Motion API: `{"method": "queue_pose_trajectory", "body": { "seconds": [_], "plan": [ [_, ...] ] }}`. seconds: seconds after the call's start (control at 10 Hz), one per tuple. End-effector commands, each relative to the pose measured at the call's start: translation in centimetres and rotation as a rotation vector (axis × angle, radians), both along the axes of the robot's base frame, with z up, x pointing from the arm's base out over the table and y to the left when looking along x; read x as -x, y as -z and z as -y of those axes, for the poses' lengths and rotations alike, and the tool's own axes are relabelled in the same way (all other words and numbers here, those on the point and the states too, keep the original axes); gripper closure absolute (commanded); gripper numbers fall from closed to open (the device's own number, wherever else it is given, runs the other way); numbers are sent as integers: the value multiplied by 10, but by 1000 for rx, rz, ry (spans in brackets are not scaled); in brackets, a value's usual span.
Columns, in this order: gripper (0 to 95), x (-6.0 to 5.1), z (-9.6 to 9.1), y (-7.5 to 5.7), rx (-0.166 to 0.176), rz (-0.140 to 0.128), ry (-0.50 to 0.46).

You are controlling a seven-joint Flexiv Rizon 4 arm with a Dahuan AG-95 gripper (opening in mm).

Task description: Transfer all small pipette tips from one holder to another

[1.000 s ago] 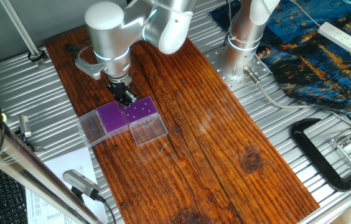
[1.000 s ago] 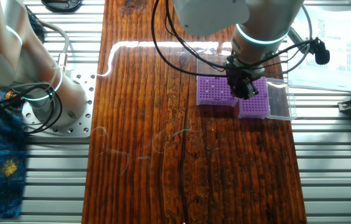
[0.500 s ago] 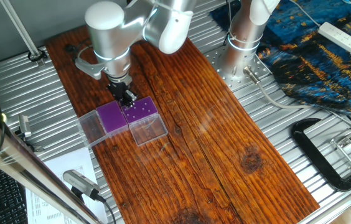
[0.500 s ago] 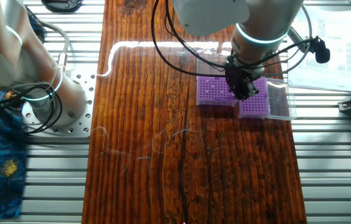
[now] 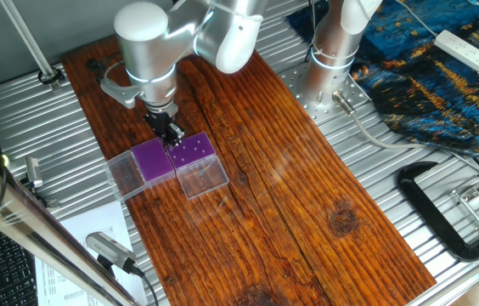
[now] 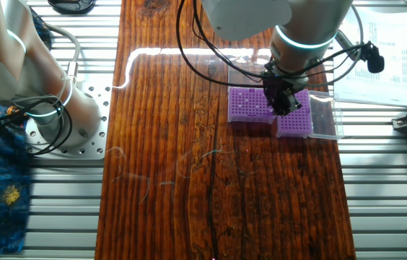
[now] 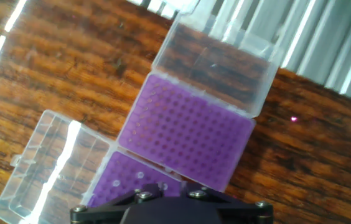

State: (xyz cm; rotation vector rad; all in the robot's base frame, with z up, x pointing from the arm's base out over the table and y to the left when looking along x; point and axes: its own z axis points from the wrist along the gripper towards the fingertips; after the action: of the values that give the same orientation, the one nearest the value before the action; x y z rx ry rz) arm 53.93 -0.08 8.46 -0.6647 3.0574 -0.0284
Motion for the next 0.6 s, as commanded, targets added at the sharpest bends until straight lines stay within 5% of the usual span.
{"method": "queue_pose_trajectory", "body": {
  "seconds": [0.1, 0.6],
  "plan": [
    [950, -8, 11, -9, -16, -3, -3],
    [950, -5, 26, -34, -37, -40, 123]
  ]
}}
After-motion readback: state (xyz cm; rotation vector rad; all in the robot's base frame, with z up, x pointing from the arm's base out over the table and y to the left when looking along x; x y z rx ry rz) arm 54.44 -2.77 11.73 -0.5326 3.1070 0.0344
